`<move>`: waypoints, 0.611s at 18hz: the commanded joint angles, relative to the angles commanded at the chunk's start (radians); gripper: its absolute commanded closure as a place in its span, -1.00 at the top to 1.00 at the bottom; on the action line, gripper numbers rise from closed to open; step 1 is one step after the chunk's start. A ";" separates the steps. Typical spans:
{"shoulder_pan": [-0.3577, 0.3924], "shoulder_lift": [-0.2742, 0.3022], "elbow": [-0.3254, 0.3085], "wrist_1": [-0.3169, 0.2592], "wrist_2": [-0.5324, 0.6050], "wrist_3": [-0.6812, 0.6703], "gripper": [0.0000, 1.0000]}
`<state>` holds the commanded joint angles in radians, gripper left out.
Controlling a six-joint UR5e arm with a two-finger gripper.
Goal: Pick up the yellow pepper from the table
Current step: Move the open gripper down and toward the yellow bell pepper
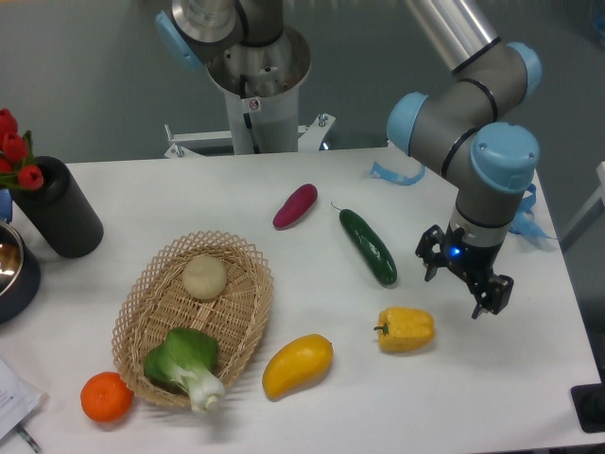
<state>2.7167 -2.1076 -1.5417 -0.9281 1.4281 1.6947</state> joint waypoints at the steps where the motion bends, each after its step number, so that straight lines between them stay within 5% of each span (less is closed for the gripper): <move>1: 0.002 -0.003 0.006 0.002 0.000 0.017 1.00; 11: -0.026 -0.075 0.022 0.000 0.008 0.120 1.00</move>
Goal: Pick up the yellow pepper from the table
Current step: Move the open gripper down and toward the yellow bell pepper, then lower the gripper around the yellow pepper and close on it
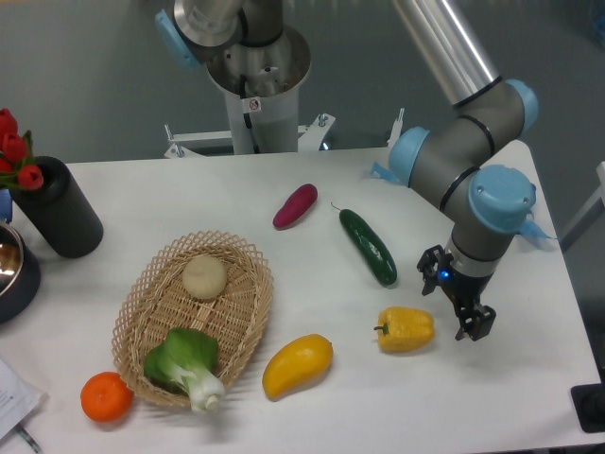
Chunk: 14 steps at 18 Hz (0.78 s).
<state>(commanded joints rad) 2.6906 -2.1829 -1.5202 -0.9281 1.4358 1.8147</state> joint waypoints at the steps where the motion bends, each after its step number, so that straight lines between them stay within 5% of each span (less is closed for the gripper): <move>1: -0.002 0.000 -0.005 0.000 0.000 0.000 1.00; 11: -0.024 -0.002 -0.029 0.003 0.000 -0.002 0.99; 14: -0.025 -0.002 -0.052 0.027 0.000 0.002 0.31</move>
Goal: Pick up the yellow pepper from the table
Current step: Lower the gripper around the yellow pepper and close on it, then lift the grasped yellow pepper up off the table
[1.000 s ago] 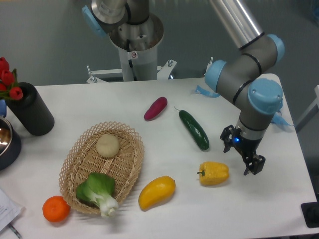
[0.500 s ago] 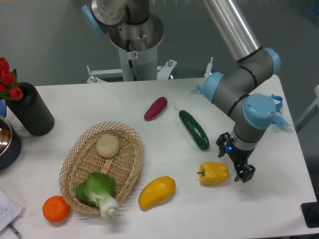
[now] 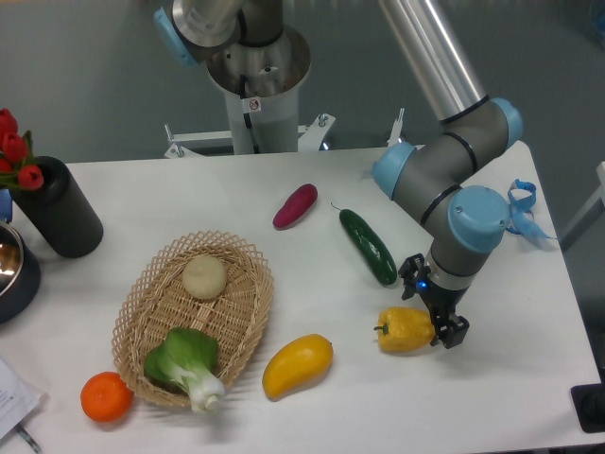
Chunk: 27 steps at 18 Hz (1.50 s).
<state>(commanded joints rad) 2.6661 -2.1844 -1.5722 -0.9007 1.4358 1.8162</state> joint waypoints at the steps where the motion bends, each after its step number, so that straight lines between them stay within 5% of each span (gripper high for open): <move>1: 0.000 0.000 -0.008 0.017 -0.002 0.002 0.22; 7: 0.003 0.006 0.003 0.019 -0.002 -0.049 -0.64; 13: 0.003 0.069 0.037 -0.043 0.000 -0.202 -0.70; 20: 0.003 0.117 0.152 -0.242 0.000 -0.232 -0.80; 27: 0.008 0.124 0.211 -0.286 0.000 -0.236 -0.81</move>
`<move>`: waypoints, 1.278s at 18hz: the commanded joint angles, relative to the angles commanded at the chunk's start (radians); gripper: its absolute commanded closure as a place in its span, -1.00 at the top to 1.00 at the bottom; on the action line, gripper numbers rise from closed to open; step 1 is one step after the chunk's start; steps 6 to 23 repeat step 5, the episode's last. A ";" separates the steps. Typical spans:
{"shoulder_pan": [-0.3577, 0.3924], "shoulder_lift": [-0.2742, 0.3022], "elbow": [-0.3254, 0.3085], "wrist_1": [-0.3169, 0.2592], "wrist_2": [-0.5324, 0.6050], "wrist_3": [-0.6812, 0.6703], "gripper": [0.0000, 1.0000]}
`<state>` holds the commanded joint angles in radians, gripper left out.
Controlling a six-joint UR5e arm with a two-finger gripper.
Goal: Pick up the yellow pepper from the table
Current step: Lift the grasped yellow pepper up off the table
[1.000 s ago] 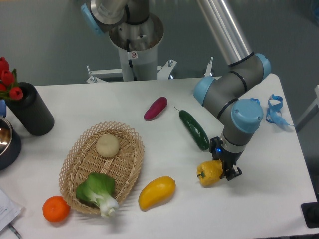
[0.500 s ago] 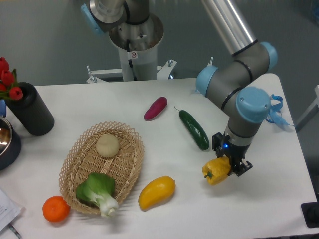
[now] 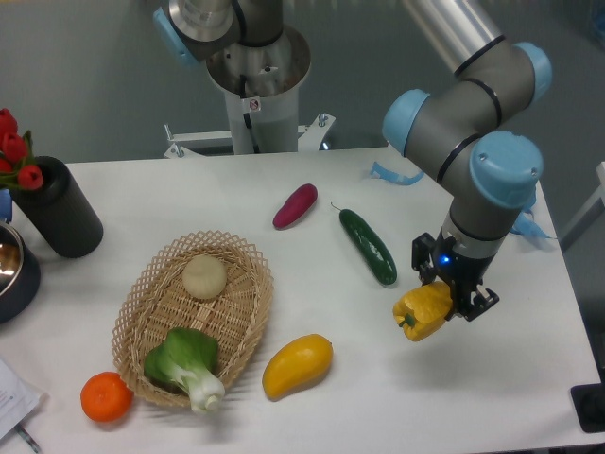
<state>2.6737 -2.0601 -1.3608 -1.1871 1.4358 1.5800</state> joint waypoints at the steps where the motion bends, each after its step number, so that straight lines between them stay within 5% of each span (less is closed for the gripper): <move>1: 0.000 0.002 0.009 -0.014 0.002 0.000 -0.82; 23: 0.002 0.003 0.012 -0.016 0.003 0.003 -0.82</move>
